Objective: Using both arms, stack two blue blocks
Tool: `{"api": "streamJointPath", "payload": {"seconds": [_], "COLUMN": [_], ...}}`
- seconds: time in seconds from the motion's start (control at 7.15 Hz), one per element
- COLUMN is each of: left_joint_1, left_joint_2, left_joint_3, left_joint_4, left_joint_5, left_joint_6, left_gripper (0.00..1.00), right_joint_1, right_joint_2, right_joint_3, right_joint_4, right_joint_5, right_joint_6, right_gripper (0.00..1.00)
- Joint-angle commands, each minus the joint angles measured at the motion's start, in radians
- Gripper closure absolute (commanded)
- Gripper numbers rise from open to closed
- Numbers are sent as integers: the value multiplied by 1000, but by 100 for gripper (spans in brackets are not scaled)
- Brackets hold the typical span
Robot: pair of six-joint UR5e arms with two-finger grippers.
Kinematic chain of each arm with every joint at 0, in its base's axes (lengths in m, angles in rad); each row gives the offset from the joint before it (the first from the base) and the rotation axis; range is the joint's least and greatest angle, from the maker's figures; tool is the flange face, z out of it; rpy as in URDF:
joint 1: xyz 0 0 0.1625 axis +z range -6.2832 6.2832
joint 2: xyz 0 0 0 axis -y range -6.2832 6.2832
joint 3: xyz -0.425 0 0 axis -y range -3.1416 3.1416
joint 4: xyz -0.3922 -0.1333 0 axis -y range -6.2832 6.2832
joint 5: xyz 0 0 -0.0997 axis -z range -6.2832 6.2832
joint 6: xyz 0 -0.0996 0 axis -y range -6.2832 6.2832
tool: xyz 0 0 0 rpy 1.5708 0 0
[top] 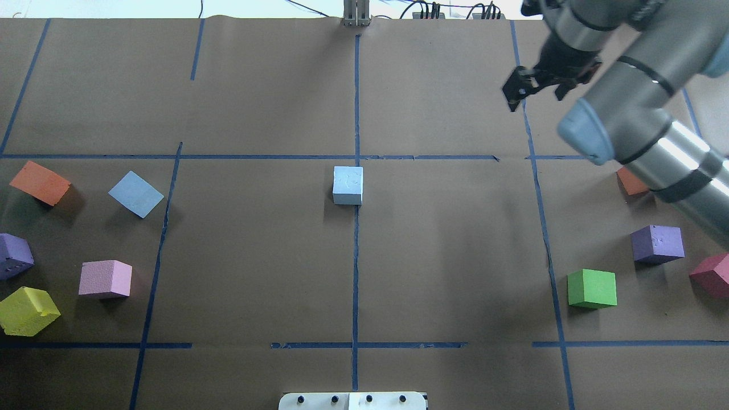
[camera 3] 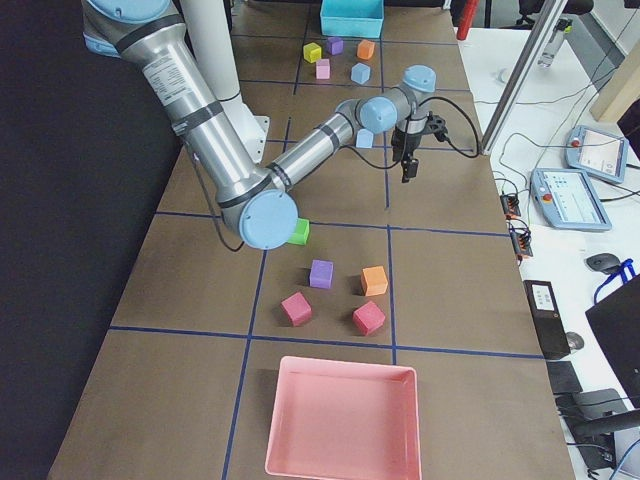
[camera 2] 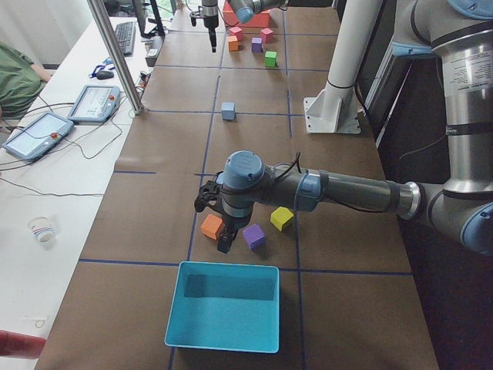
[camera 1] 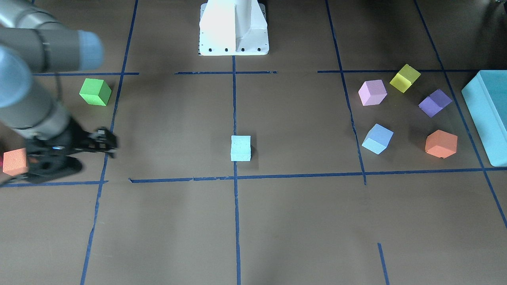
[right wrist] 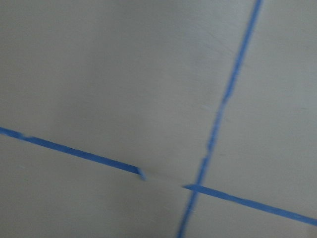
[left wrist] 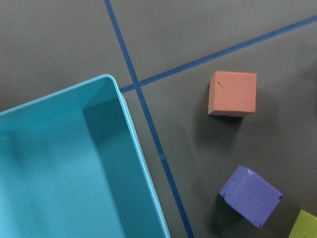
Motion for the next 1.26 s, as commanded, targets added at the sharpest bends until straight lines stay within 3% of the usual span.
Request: {"api": "streamJointPath", "payload": {"seconds": [0.0, 0.28, 0.42, 0.7, 1.12], "left_joint_1": [16, 104, 169, 388, 617], "left_joint_2": [-51, -89, -91, -146, -209], "left_joint_3": [9, -6, -11, -10, 26], "left_joint_4": [-12, -39, -108, -210, -258], "left_joint_5": [-30, -30, -29, 9, 201], "left_joint_6": [-137, -207, -265, -487, -638], "left_gripper": [0, 0, 0, 0, 0], "right_joint_1": [235, 430, 492, 491, 485], "right_joint_2": [-277, -472, -557, -562, -561], "right_joint_3": [63, 61, 64, 86, 75], "right_joint_4": [2, 2, 3, 5, 39], "right_joint_5": [75, 112, 110, 109, 136], "right_joint_6": [-470, -792, -839, -738, -729], "right_gripper": [0, 0, 0, 0, 0]}}
